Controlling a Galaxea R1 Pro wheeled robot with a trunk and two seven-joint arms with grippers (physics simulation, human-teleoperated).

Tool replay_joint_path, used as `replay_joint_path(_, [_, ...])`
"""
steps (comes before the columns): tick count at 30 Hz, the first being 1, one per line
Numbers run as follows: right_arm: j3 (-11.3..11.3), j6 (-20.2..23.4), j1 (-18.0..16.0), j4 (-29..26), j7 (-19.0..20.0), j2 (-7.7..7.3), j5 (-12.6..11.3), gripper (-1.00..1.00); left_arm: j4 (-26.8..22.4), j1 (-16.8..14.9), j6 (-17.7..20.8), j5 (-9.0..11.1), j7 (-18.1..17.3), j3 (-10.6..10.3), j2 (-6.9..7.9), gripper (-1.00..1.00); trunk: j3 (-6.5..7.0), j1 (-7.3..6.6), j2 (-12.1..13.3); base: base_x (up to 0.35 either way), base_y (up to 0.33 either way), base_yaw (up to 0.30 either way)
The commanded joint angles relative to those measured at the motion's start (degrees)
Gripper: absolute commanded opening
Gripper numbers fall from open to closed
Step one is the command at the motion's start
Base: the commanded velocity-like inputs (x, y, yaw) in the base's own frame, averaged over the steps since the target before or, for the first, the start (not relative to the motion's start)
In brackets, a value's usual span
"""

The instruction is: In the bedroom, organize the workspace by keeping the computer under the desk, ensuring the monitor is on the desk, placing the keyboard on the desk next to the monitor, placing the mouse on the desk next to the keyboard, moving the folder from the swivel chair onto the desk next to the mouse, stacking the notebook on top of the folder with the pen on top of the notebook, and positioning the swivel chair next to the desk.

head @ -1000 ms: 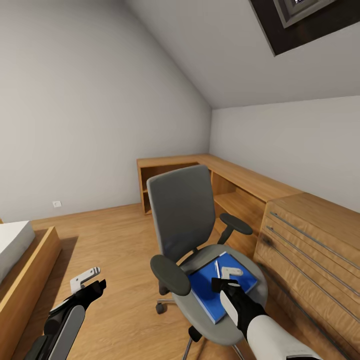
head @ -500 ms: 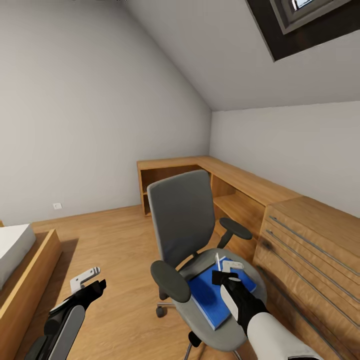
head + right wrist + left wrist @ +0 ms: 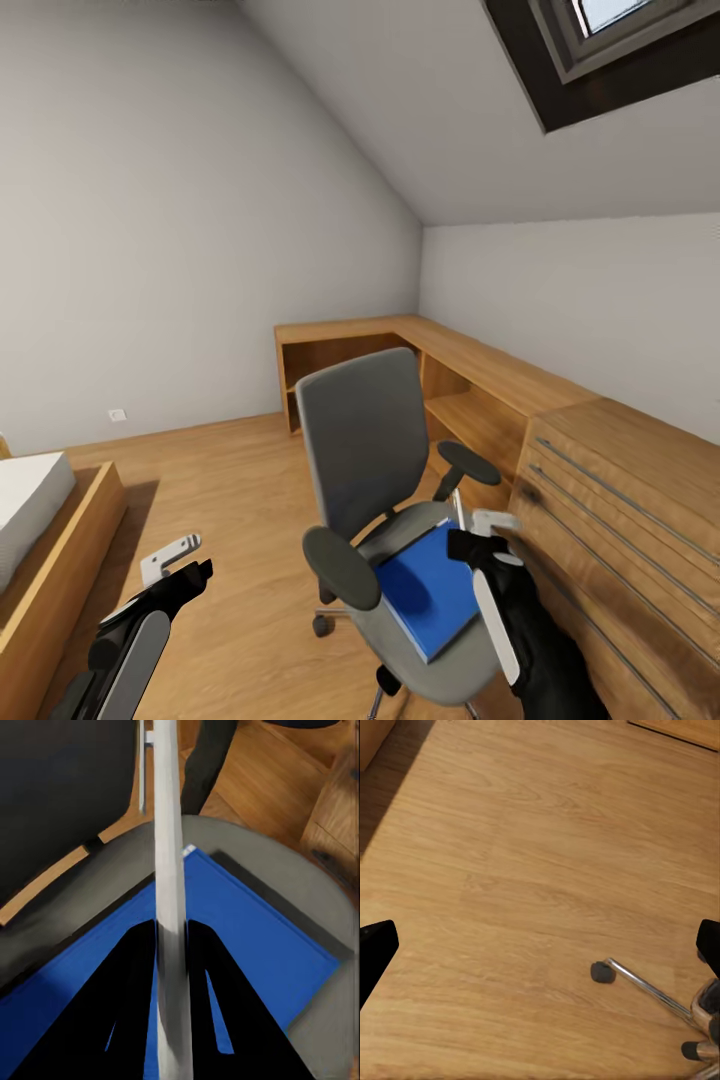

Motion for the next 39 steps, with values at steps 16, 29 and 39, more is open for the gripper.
replay_joint_path(16, [-0.1, 4.7, 3.1, -9.3, -0.2, 0.4, -1.6, -1.0, -0.1, 0.0, 0.1, 0.6, 0.5, 0.0, 0.02, 1.0, 2.82, -3.55, 6.4, -0.321, 0.0, 0.0])
replay_joint_path(29, [-0.2, 4.7, 4.2, -12.3, -0.3, 0.04, -5.2, -1.0, -7.4, 2.5, 0.2, 0.6, 0.5, -2.2, 0.02, 1.0, 5.15, -6.4, 11.6, -0.153, 0.0, 0.0])
replay_joint_path(39, [-0.2, 4.7, 4.2, -12.8, -0.3, 0.03, -5.2, -1.0, -7.4, 2.5, 0.2, 0.6, 0.5, -2.3, 0.02, 1.0, 6.94, -8.6, 15.6, -0.002, 0.0, 0.0])
